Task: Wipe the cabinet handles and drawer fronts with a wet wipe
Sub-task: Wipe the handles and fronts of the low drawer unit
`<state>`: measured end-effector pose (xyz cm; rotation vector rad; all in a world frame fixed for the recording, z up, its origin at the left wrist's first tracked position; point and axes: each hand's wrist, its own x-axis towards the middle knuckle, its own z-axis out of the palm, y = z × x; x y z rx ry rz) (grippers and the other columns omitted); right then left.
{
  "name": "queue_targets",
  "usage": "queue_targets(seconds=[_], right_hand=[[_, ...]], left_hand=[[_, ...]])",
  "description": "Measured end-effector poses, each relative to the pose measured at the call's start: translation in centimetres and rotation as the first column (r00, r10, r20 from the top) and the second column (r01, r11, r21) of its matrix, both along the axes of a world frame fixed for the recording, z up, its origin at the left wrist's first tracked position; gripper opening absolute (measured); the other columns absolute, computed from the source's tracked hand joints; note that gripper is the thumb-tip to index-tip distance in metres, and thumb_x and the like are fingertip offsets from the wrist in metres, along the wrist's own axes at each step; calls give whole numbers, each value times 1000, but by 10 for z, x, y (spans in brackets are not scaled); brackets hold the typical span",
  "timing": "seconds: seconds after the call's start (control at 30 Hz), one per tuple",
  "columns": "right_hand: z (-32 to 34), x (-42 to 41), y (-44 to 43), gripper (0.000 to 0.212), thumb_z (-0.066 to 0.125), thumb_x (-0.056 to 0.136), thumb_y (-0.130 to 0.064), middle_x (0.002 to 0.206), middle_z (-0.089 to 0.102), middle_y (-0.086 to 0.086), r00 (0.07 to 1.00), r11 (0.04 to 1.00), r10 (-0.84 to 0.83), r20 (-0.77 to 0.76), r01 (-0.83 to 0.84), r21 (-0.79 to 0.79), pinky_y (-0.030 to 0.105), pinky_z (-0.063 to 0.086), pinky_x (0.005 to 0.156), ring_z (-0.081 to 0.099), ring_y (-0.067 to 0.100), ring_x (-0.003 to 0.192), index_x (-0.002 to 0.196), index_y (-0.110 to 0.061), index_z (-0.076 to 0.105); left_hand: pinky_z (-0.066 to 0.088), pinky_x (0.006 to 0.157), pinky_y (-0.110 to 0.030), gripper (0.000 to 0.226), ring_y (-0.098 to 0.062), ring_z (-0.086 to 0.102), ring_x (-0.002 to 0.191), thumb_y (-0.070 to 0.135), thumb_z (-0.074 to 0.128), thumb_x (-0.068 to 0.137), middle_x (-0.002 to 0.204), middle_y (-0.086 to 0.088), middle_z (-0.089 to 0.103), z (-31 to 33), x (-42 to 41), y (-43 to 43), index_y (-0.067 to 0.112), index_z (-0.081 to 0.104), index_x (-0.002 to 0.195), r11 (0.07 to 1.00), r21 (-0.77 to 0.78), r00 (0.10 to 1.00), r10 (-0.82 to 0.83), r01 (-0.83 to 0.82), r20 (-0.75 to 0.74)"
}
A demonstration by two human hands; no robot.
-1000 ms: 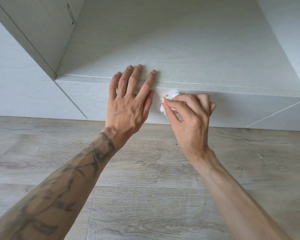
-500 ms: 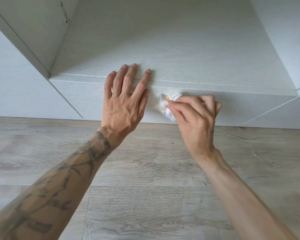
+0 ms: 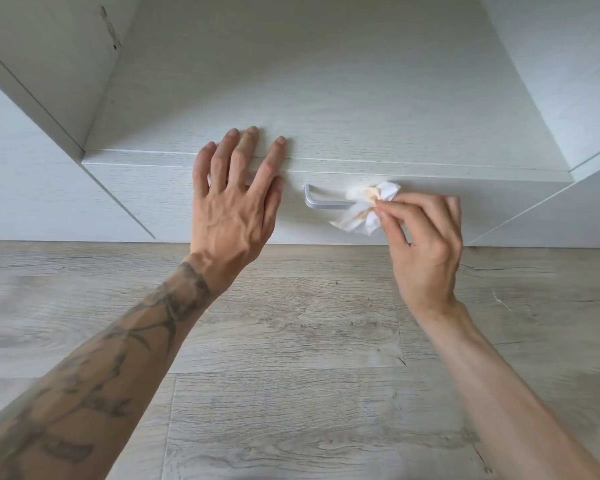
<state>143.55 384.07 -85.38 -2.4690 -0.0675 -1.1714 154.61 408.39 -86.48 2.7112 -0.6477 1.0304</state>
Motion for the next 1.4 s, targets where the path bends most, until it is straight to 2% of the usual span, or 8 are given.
queue_targets(seconds=[0.17, 0.23, 0.4, 0.63, 0.77, 0.9, 1.07, 1.4], right_hand=[[10, -2, 2, 13, 69, 99, 0, 106, 68, 12, 995, 941, -82, -60, 97, 325, 10, 46, 89, 62, 10, 89, 109, -2, 77], [11, -1, 6, 17, 68, 98, 2, 110, 69, 11, 994, 920, -45, -96, 79, 385, 14, 51, 90, 67, 14, 92, 112, -2, 78], [10, 1, 17, 24, 82, 91, -3, 118, 69, 7, 981, 829, 121, -149, -17, 559, 42, 62, 93, 74, 25, 100, 115, -3, 77], [7, -7, 20, 13, 81, 91, -2, 103, 72, 0, 990, 891, 85, -109, -27, 454, 26, 60, 84, 71, 8, 87, 104, -5, 79], [10, -1, 12, 34, 78, 92, 3, 106, 72, 6, 980, 788, 149, -131, -38, 615, 32, 62, 94, 75, 18, 97, 123, -10, 72], [7, -5, 17, 21, 78, 93, 1, 105, 71, 6, 982, 819, 123, -145, -18, 574, 30, 62, 90, 76, 17, 93, 113, -5, 77], [11, 0, 6, 24, 78, 91, 4, 107, 67, 1, 983, 796, 135, -122, -34, 605, 29, 61, 92, 76, 21, 97, 108, -13, 78], [17, -6, 11, 20, 78, 91, 5, 102, 70, 4, 965, 824, 158, -209, -12, 566, 29, 62, 88, 76, 16, 90, 105, -8, 80]], left_hand=[[10, 127, -43, 48, -34, 34, 150, 40, 33, 117, 160, -16, 44, 2, -2, 0, 25, 39, 162, 1000, -2, 1000, -7, 7, -15], [10, 127, -44, 48, -35, 34, 150, 39, 34, 116, 160, -16, 44, 3, -2, 0, 25, 39, 162, 1000, -5, 1000, -12, 12, -21], [12, 126, -46, 48, -35, 34, 150, 38, 37, 116, 160, -17, 43, 4, -3, 1, 24, 40, 162, 1000, -7, 1000, -8, 8, -27], [15, 126, -48, 48, -36, 35, 150, 39, 36, 117, 161, -17, 44, 4, -4, 0, 23, 40, 162, 1000, -4, 999, -11, 11, -34], [15, 126, -47, 48, -36, 36, 150, 39, 35, 117, 161, -17, 44, 4, -4, 0, 23, 40, 162, 1000, -6, 999, -11, 11, -30], [13, 126, -46, 48, -36, 36, 150, 39, 34, 117, 160, -17, 44, 4, -4, 0, 23, 40, 162, 1000, -3, 1000, -12, 12, -28], [12, 126, -45, 48, -36, 36, 150, 40, 34, 117, 160, -17, 44, 3, -4, 0, 23, 40, 162, 1000, 0, 1000, -10, 10, -16], [10, 127, -44, 49, -36, 35, 150, 41, 32, 117, 160, -18, 44, 2, -2, -1, 23, 41, 162, 1000, -1, 1000, -1, 1, -13]])
